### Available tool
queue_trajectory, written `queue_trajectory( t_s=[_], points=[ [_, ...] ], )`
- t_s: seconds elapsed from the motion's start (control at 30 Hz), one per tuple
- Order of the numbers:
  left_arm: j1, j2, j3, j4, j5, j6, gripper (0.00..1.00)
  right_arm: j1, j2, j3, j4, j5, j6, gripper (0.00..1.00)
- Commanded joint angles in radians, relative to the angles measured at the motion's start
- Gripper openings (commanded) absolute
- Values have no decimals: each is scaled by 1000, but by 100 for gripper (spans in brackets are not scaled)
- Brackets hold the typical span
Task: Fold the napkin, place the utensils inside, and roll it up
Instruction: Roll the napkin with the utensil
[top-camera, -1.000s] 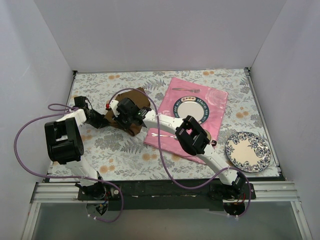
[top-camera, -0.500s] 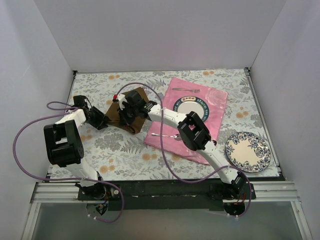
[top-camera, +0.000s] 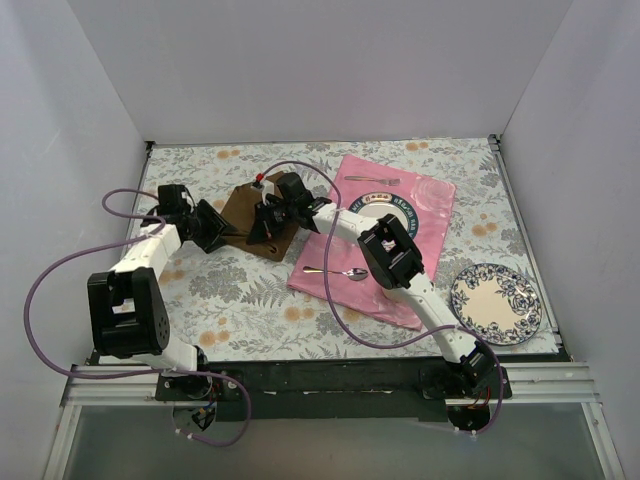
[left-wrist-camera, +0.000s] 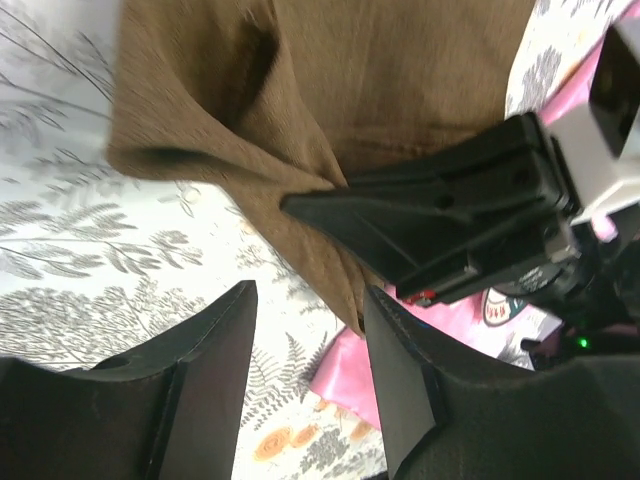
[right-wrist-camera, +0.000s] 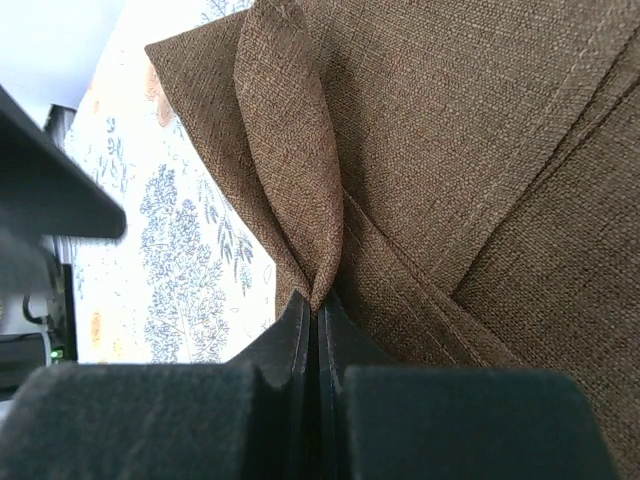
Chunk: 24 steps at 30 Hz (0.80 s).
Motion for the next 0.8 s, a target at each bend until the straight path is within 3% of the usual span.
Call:
queue_trajectory(
  t_s=[0.0, 0.1, 0.13, 0.17, 0.27, 0.37, 0.77],
  points=[
    [-30, -41, -25, 22, 11, -33, 48, -7, 16, -28, 52, -48, 48, 1],
    [-32, -24, -32, 63, 23, -46, 48, -9, 10, -55, 83, -54, 74, 1],
    [-32, -4, -21, 65, 31, -50, 41, -10, 16, -56, 92, -59, 78, 1],
    [-32, 28, -19, 69, 51, -50, 27, -10, 19, -54, 95, -63, 84, 1],
    [-32, 67, -38, 141, 95, -79, 9, -12, 27, -51, 96, -68, 92, 1],
    [-32, 117, -50, 200, 123, -108, 0, -15, 27, -49, 92, -69, 92, 1],
    [-27, 160, -131, 417, 125, -217, 0, -16, 18, -65, 92, -74, 84, 1]
  ],
)
